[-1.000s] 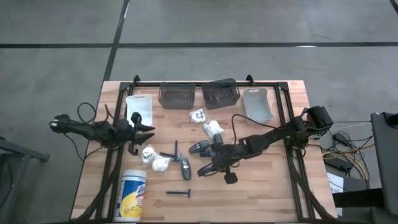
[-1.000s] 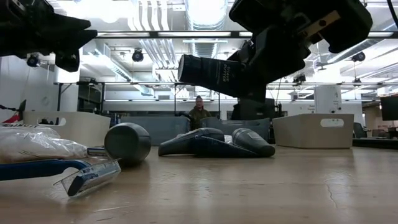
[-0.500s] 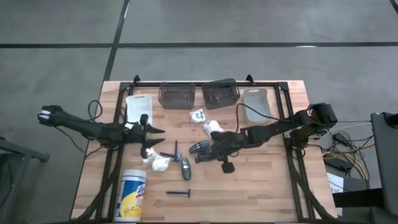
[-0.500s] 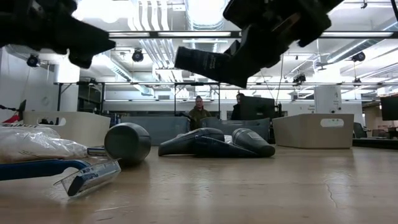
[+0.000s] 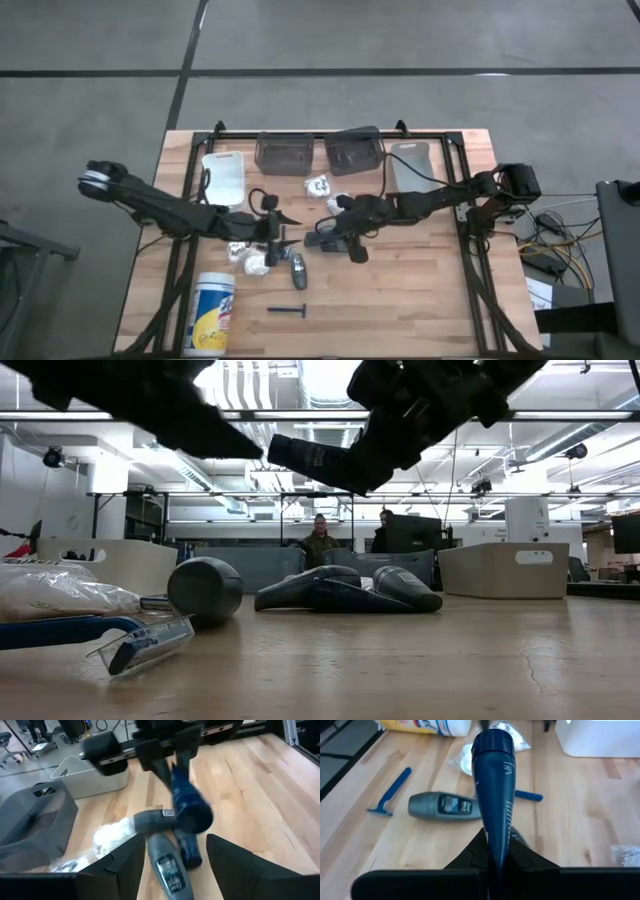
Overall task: Pick & Place Travel size toiletries
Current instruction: Put the blue shave cream into the gray bin
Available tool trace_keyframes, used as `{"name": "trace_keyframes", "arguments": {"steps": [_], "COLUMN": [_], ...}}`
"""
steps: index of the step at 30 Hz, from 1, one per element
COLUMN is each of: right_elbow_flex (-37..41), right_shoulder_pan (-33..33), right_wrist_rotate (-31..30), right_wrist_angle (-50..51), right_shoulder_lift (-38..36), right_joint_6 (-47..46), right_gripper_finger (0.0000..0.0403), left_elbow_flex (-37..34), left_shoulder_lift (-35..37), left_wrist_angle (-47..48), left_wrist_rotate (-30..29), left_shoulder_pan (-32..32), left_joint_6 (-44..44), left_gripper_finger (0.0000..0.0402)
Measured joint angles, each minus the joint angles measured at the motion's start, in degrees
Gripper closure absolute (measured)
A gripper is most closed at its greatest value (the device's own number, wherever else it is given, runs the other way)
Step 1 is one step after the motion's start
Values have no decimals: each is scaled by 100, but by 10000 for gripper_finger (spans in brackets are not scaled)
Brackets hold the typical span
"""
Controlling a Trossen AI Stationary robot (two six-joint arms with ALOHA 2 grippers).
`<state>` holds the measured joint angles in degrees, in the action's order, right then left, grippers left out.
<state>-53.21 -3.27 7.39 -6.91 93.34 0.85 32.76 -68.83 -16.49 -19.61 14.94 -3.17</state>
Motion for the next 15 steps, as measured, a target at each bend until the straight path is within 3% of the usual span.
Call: {"name": "trace_keyframes", "arguments": {"steps": [6,15], "right_elbow_flex": [0,4], "right_shoulder_pan": [40,42], "right_wrist_rotate": [-1,3], "right_wrist_angle": [-101,-156], "right_shoulder_lift": [0,0], "right_joint_6": [129,222], "right_gripper_finger": [384,389], "left_elbow_flex": [586,949], "left_shoulder_lift": [-702,-1218], "left_wrist_angle": [-8,-25], "left_wrist_rotate": [2,15], "left_shoulder_pan": [0,-4], "left_joint_6": [-239,-348], "left_gripper_finger": [181,179]}}
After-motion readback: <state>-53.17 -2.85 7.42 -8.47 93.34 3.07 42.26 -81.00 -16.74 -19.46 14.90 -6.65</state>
